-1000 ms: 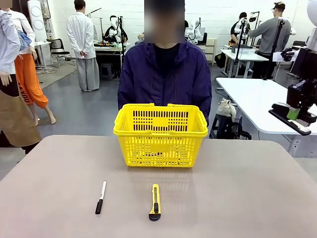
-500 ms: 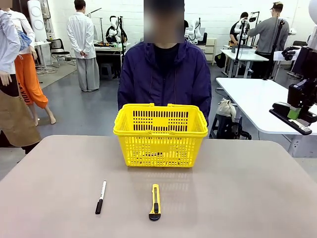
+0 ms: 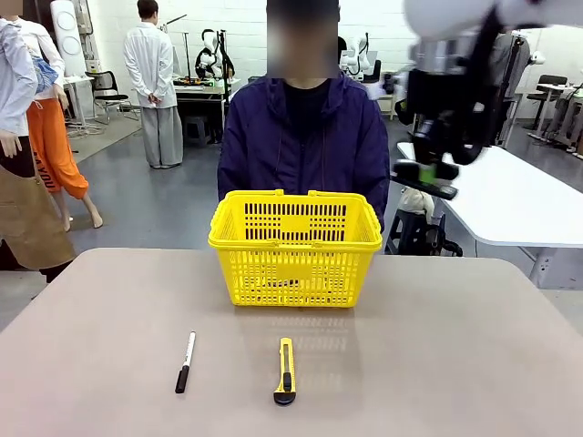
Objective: Place the items the person wants into the basket.
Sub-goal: Pick up the item the person points to and place it in the Market Basket.
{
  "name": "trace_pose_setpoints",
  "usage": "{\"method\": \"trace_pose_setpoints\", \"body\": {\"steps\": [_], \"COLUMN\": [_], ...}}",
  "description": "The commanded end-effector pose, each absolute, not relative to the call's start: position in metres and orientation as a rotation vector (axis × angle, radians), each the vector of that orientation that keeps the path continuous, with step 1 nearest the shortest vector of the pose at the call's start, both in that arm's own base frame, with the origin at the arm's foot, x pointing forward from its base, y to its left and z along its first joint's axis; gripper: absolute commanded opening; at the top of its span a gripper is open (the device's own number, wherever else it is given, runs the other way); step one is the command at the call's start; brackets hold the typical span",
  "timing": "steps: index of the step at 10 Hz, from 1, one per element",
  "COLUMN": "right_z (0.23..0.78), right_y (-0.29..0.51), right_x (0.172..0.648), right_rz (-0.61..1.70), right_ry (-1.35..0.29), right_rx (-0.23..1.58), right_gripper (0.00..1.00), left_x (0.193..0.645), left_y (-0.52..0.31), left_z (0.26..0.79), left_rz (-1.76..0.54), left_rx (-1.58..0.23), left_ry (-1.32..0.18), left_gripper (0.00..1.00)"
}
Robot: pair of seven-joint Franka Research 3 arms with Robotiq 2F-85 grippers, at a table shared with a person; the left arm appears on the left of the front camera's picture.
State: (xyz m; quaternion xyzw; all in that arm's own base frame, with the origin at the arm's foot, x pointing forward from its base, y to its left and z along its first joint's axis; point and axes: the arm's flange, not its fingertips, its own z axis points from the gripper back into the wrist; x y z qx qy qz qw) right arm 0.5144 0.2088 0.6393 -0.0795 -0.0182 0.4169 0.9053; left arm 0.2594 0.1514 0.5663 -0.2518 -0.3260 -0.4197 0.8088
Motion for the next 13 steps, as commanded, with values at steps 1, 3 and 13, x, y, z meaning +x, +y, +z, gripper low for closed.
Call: {"method": "trace_pose_setpoints", "body": {"steps": [1,3,13], "right_z": [0.661,0.641,0.536], "right_y": [0.236,0.28,0.38], "right_x": [0.577,0.62,0.654], "right_rz": [0.977,1.139,1.635], "right_ry": [-0.052,-0.088,0.009], "right_rx": [-0.225,-0.161,0.069], "right_gripper": [0.32,0.32,0.32], "left_x": [0.259,0.259,0.259], "left_y": [0.154,0.154,0.154], "left_z": [0.567,0.567,0.567], "left_rz": [-0.914,-0.914,-0.914], "left_rx": [-0.547,-0.547,-0.547], "left_ry": [-0.711,-0.711,-0.711], "left_gripper": [1.0,1.0,1.0]}}
